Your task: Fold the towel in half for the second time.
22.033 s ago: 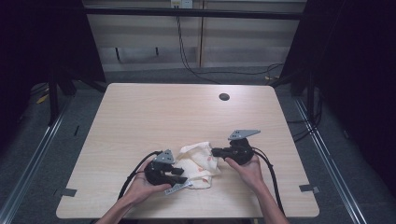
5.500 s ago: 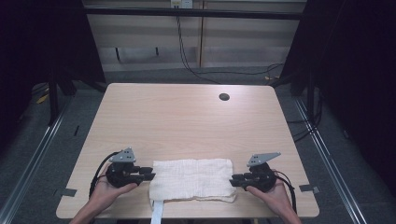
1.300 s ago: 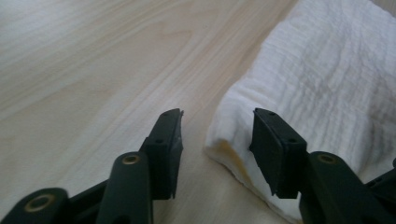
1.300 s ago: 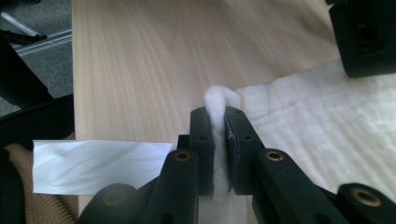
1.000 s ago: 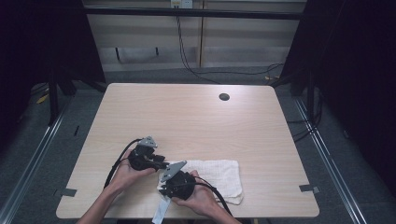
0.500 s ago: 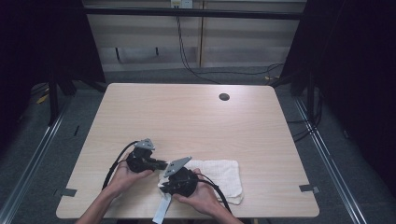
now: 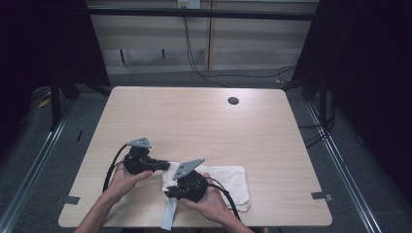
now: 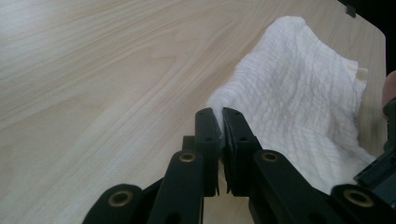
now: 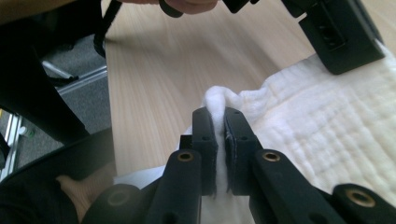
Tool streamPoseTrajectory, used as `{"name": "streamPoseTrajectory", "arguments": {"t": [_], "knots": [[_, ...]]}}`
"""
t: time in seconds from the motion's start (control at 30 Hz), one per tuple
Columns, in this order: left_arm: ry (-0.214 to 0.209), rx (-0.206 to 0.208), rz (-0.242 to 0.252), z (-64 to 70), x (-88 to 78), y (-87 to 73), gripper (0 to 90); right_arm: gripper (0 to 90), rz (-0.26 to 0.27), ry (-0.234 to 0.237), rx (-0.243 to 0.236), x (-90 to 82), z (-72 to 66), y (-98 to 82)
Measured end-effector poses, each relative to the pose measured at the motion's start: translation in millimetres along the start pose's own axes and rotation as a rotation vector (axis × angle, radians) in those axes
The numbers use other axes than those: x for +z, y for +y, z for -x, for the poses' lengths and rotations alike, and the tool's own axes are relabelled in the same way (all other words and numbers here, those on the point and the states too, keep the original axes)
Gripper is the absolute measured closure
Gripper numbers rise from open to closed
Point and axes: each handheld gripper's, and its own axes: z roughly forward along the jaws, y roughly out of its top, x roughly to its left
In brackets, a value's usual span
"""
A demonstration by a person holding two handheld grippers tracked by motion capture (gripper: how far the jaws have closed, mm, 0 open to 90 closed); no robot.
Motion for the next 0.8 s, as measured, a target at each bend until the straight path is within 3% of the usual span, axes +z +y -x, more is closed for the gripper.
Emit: {"name": "streamPoseTrajectory", "arguments": {"t": [0.13,0.43,0.5,0.6,0.7,0.73,0.8], "knots": [[0.007,-0.013,0.024,-2.0,-11.4,0.1,85.6,84.9,0.029,0.01,0.003,-0.3,-2.2,8.4],[0.042,-0.03,-0.004,-6.9,-34.0,-11.6,85.6,85.0,0.038,0.04,0.002,19.5,-15.6,24.4],[0.068,-0.029,-0.02,-9.2,-45.0,-13.8,85.6,85.0,0.045,0.049,-0.004,24.3,-18.3,28.9],[0.076,-0.041,-0.005,-10.7,-55.0,-11.8,85.6,84.9,0.071,0.06,0.001,28.6,-20.7,36.8],[0.069,-0.045,0.004,-9.5,-55.8,-9.1,85.6,84.9,0.102,0.064,0.014,27.4,-23.0,38.4],[0.043,-0.037,0.009,-7.1,-51.4,-4.9,85.6,84.9,0.112,0.061,0.019,25.8,-23.4,36.8],[0.036,-0.024,0.004,-3.2,-42.4,0.5,85.6,84.9,0.122,0.054,0.027,19.7,-22.9,32.3]]}}
